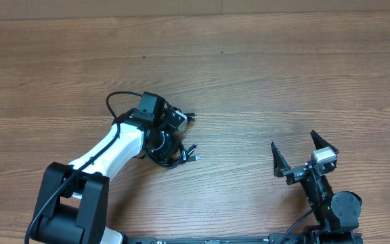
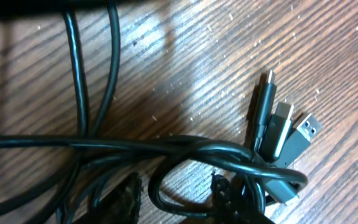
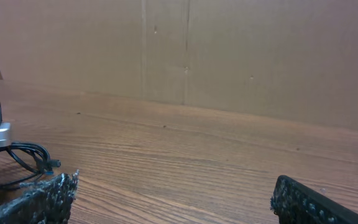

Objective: Untangle cables
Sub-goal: 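Lower the left gripper and grasp the black cable bundle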

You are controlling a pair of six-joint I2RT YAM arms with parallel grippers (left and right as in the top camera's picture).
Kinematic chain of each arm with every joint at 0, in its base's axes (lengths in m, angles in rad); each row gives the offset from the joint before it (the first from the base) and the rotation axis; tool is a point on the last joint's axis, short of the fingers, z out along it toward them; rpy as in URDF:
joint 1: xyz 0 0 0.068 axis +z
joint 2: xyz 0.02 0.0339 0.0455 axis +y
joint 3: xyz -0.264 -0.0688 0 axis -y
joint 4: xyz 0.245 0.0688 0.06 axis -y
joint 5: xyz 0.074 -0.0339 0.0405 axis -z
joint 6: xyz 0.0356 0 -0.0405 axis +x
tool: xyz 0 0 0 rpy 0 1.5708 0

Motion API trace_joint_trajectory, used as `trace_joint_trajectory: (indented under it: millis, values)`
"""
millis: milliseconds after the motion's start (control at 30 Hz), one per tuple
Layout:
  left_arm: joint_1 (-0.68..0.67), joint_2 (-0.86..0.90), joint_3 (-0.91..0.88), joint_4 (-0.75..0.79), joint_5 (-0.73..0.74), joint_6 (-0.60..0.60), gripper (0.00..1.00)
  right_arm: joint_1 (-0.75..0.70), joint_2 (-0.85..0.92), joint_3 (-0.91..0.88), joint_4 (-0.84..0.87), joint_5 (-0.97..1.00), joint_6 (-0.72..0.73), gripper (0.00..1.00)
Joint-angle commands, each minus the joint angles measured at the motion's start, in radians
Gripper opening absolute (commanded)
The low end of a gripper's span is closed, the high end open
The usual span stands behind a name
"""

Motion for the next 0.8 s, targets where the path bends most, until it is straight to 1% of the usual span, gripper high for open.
trace_joint_trajectory:
  millis: [0,67,100,300,333,367,400,533,767]
  values:
    - [-0.007,0.007,-0.01,0.013,0.009,0.016,0.18,-0.002,-0.005,-0.01,0.005,0.01,0.007,1.0]
    - [-0.007,0.007,-0.01,0.015,0.009,0.016,0.11,-0.002,-0.005,-0.01,0.005,0.01,0.007,1.0]
    - [-0.007,0.007,-0.01,0.016,0.009,0.016,0.1,-0.002,-0.005,-0.01,0.005,0.01,0.007,1.0]
    - [-0.007,0.007,-0.01,0.017,0.009,0.016,0.12,-0.002,-0.005,-0.01,0.005,0.01,0.007,1.0]
    - [-0.007,0.007,-0.01,0.017,0.009,0.016,0.16,-0.002,-0.005,-0.01,0.005,0.01,0.007,1.0]
    - [-0.007,0.007,-0.01,0.017,0.009,0.016,0.33,-0.002,-0.005,-0.01,0.005,0.01,0.007,1.0]
    - [-0.007,0.007,-0.01,0.016,0.009,0.015,0.4,-0.002,-0.005,-0.01,0.005,0.01,0.007,1.0]
    - [-0.007,0.007,-0.011,0.016,0.009,0.016,0.43,-0.002,-0.005,-0.01,0.005,0.01,0.007,1.0]
    - [-0.007,0.007,-0.025,0.035,-0.007,0.012,0.4,-0.002,-0.005,-0.01,0.005,0.01,0.007,1.0]
